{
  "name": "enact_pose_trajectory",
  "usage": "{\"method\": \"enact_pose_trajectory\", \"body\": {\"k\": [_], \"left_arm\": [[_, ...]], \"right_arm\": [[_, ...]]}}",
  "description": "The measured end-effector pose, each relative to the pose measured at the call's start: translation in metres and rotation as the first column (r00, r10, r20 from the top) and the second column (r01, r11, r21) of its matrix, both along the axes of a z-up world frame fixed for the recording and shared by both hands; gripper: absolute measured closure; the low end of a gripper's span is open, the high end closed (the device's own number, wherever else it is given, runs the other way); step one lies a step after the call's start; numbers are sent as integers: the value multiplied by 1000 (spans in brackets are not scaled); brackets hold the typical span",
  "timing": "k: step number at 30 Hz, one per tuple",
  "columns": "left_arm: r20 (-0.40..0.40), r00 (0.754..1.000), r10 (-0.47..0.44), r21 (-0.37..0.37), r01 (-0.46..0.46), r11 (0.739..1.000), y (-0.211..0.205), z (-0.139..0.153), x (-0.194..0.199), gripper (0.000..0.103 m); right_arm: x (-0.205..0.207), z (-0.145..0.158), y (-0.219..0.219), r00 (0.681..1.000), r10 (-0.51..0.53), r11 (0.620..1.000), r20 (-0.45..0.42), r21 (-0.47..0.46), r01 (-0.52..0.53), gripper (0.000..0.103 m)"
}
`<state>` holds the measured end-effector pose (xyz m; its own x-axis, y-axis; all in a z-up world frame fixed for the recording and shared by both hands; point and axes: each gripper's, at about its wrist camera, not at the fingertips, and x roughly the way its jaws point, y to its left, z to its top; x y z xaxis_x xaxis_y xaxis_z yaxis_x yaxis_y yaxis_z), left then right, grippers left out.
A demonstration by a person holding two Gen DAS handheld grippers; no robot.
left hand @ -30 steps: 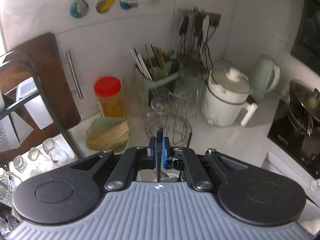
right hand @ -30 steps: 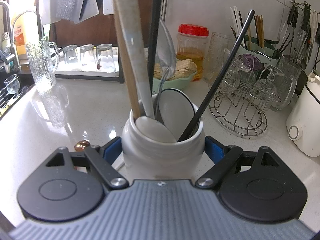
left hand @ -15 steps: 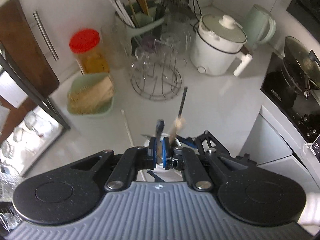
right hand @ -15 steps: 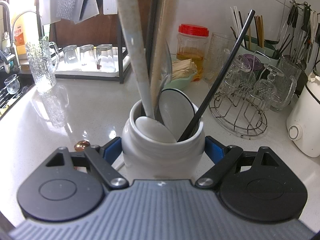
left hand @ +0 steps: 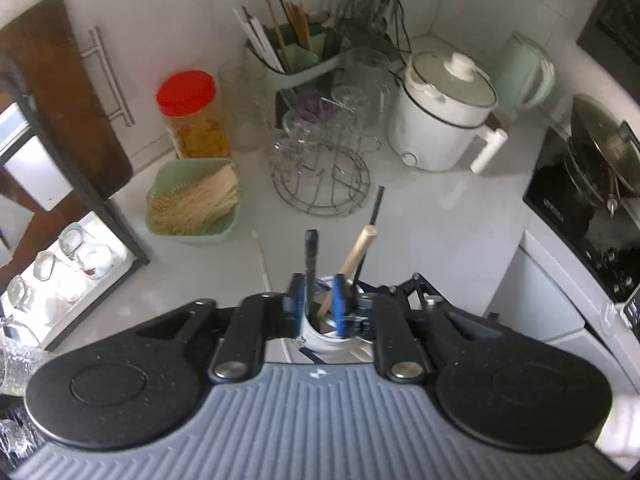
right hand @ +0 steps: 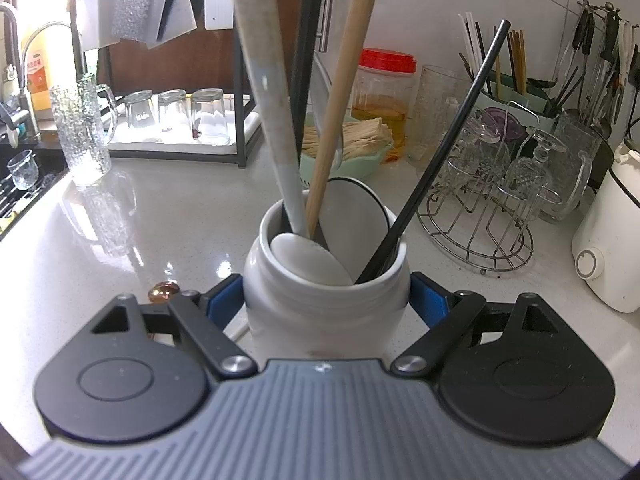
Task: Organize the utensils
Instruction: 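Open the left tool to release the black chopstick and withdraw, then move the left tool down to the copper spoon on the counter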
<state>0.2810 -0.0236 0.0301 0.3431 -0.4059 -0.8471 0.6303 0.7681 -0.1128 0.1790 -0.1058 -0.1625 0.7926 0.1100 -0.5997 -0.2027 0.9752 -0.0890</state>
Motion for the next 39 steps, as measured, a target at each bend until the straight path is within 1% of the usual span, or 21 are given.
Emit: {"method": "enact_pose_trajectory", "body": {"k": [1, 3, 6, 7, 9, 14, 16, 19, 25, 29, 33, 39], "left_arm": [[7, 1000, 9, -14, -9, 1000, 3, 1, -1, 71], [25, 999, 40, -47, -39, 998, 11, 3, -4, 67], [35, 996, 88, -97, -84, 992, 22, 5, -8, 65], [38, 994, 101, -110, -96, 989, 25, 6, -9, 61], [56, 990, 130, -138, -122, 983, 34, 9, -14, 58], [68, 976, 206, -192, -190, 963, 57, 8, -23, 55], [80, 968, 239, -195, -220, 956, 66, 4, -26, 52], [78, 955, 288, -200, -268, 943, 78, -7, -30, 52], [50, 925, 376, -206, -359, 910, 102, -35, -34, 52], [39, 899, 436, -200, -420, 885, 119, -60, -41, 52], [12, 876, 481, -186, -471, 862, 131, -94, -44, 52], [-43, 858, 512, -116, -513, 850, 135, -159, -47, 52]], "right_arm": [[0, 0, 0, 1000, 0, 1000, 0, 0, 0, 13], [0, 0, 0, 1000, 0, 1000, 1, 1, 0, 13], [0, 0, 0, 1000, -2, 1000, 1, 2, 2, 13], [0, 0, 0, 1000, -2, 1000, 1, 1, 2, 13], [0, 0, -1, 1000, -3, 1000, 1, 1, 3, 13], [0, 0, -1, 1000, -5, 1000, 1, 0, 5, 13], [-1, 0, -1, 1000, -6, 1000, 1, -1, 6, 13], [-1, 0, -1, 1000, -3, 1000, 2, -5, 3, 13], [0, 0, 0, 1000, 12, 1000, -4, -13, -12, 12], [1, 1, 0, 1000, 16, 1000, -11, -13, -16, 12], [1, 1, -1, 1000, 23, 1000, -19, -9, -23, 13], [-1, 2, -4, 999, 40, 999, -27, -7, -40, 13]]}}
